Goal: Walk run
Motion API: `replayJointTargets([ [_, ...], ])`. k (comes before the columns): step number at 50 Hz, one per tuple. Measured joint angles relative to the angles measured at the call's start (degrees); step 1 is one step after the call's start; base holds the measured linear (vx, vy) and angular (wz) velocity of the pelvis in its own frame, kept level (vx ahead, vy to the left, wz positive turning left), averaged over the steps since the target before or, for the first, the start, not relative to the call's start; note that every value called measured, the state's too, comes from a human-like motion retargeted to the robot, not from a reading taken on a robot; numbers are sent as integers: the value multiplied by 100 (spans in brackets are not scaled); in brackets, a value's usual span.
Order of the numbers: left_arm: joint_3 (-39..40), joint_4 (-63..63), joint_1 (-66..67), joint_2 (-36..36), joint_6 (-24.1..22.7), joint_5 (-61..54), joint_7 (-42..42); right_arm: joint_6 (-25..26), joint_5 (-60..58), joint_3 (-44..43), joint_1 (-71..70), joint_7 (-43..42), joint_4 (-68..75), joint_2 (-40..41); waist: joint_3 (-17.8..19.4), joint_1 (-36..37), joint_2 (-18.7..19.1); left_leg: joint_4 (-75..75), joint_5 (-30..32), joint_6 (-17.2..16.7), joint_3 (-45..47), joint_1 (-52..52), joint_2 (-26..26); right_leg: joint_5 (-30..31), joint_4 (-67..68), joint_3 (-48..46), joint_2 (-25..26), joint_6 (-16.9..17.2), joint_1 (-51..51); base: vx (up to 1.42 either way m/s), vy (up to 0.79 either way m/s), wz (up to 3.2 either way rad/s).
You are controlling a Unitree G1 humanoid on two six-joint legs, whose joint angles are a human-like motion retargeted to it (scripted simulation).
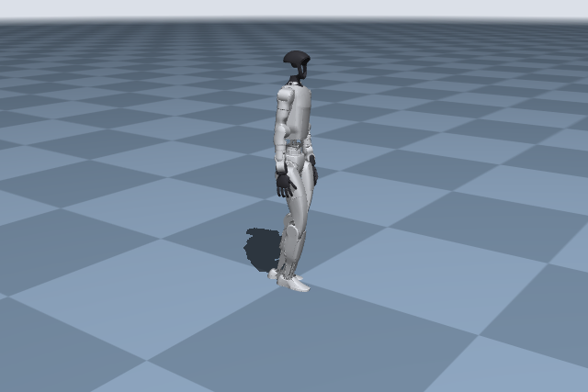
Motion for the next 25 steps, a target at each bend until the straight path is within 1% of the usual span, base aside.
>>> replayJointTargets([
  [4, 56, 57, 63, -156, -28, -17, -15, 92, 167, -154, 97, -15, 361, -59, -15, -6, 67, -136, -55, -18, 333, 214, -10, -52, -408, -192, 38, -72, 525, 4, -3, -73],
  [7, 77, 95, 96, -248, -42, 114, -60, 99, 331, -210, 203, -100, 647, -95, -73, 89, 49, -248, -89, -79, 533, 330, -106, 154, -918, -391, 24, -96, 813, 10, -11, -59],
  [8, 64, 92, 100, -263, -73, 169, -79, 84, 367, -207, 239, -134, 727, -103, -81, 141, 62, -290, -101, -104, 592, 374, -122, 226, -1102, -481, 24, -245, 888, 8, -9, -48],
  [10, -18, 98, 100, -243, -129, 239, -57, 59, 379, -206, 319, -197, 867, -124, -77, 205, 89, -376, -107, -149, 652, 494, -165, 287, -1346, -425, 106, -425, 1008, 10, -11, -25],
  [12, -81, 121, 121, -212, -153, 305, 103, 26, 317, -258, 401, -254, 968, -122, -95, 223, 84, -406, -77, -202, 622, 555, -169, 328, -1433, -396, 119, -505, 1028, 10, -7, 8],
  [15, -103, 160, 125, -251, -194, 314, 309, -118, 169, -340, 509, -388, 957, -64, -74, 214, 85, -296, -30, -296, 584, 520, -100, 298, -1504, -391, 128, -536, 1082, 4, -13, 21],
  [18, -147, 178, 135, -213, -256, 204, 362, -198, 167, -299, 563, -369, 872, -60, -59, 29, 85, -10, 13, -384, 411, 388, -41, 213, -1573, -527, 96, -545, 1139, 7, -17, 53],
  [20, -166, 148, 177, -181, -313, 262, 509, -176, 219, -314, 557, -337, 828, -55, -67, -39, 0, 402, 59, -416, 298, 183, -52, 142, -1592, -625, -16, -558, 1158, 11, -17, 61],
  [25, -214, 227, 323, -229, -297, 298, 934, -45, 384, -319, 350, -305, 719, -28, -36, 131, -306, 1574, 167, -205, 334, -466, -157, 133, -1602, -492, -334, -526, 1177, 10, -12, 20],
])
